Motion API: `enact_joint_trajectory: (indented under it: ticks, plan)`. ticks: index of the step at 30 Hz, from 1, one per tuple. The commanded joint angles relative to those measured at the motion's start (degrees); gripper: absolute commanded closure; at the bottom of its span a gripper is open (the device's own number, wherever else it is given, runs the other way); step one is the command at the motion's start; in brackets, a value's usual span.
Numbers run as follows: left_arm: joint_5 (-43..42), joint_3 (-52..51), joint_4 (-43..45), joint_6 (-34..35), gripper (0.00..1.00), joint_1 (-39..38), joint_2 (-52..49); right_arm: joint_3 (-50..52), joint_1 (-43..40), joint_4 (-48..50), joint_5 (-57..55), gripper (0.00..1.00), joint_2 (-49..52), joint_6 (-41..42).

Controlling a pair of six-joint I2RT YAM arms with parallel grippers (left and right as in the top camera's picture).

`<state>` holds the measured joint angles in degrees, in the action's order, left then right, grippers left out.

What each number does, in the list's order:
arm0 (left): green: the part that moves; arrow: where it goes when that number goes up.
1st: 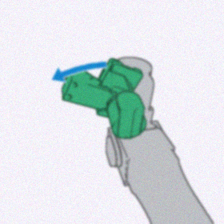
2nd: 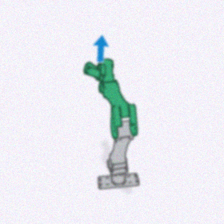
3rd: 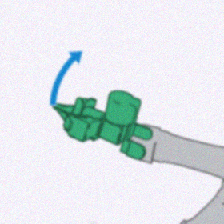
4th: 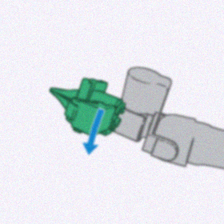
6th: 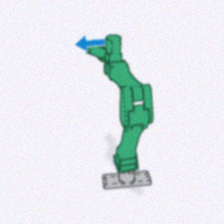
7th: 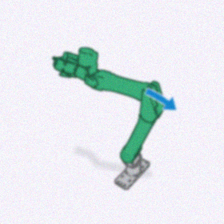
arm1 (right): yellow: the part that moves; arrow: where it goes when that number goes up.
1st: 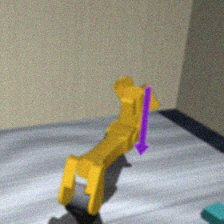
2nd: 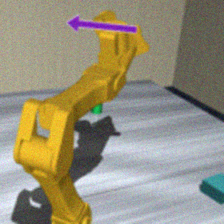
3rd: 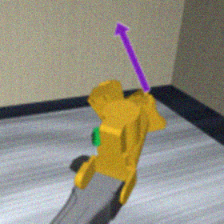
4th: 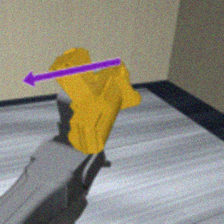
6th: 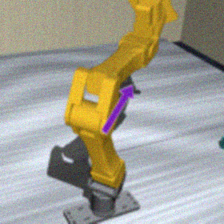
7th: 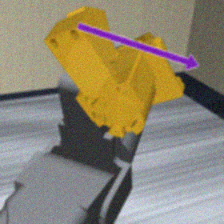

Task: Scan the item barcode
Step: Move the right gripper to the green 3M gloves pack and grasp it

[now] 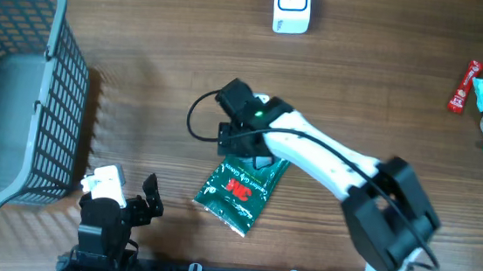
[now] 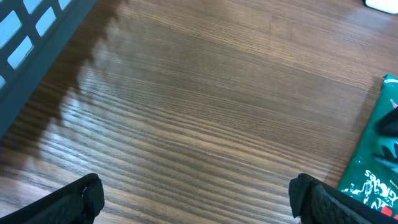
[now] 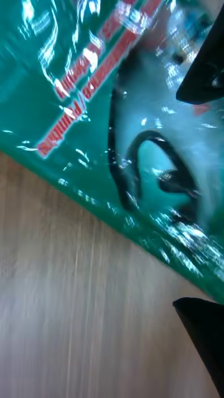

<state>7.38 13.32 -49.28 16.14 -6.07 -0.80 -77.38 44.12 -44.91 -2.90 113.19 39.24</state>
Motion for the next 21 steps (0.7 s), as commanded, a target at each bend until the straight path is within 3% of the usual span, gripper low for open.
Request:
enact_joint_trajectory:
  ticks: [1,3,9,12,14,17,19,21]
  plan:
    - [-0.3,-0.2,0.2,-0.7,0.0,-0.3,0.4,-1.6,-0.1,-1.5,-1.9,0.01,3.5,-1.4]
    - [-0.3,-0.2,0.2,-0.7,0.0,-0.3,0.4,-2.3,-0.1,-2.4,-3.3,0.01,3.3,-5.2]
    - [-0.3,-0.2,0.2,-0.7,0.0,-0.3,0.4,-2.2,0.0,1.7,2.0,0.0,3.7,-37.1]
    - [-0.3,-0.2,0.2,-0.7,0.0,-0.3,0.4,-1.7,0.1,1.4,1.2,0.0,3.7,-48.0]
    - [-0.3,-0.2,0.2,-0.7,0.0,-0.3,0.4,-2.4,0.2,1.5,-4.3,0.0,3.2,-42.2]
    - [-0.3,-0.2,0.2,-0.7,0.0,-0.3,0.4,-7.4,0.1,-4.9,-9.8,0.07,0.2,-23.6]
    - [-0.3,-0.2,0.2,-0.7,0.0,-0.3,0.4,-9.4,-0.2,-9.6,-10.2,0.25,-4.5,-13.6]
    - [-0.3,-0.2,0.2,-0.7,0.0,-0.3,0.4,-9.0,-0.3,-10.9,-10.1,0.63,-6.8,-8.3]
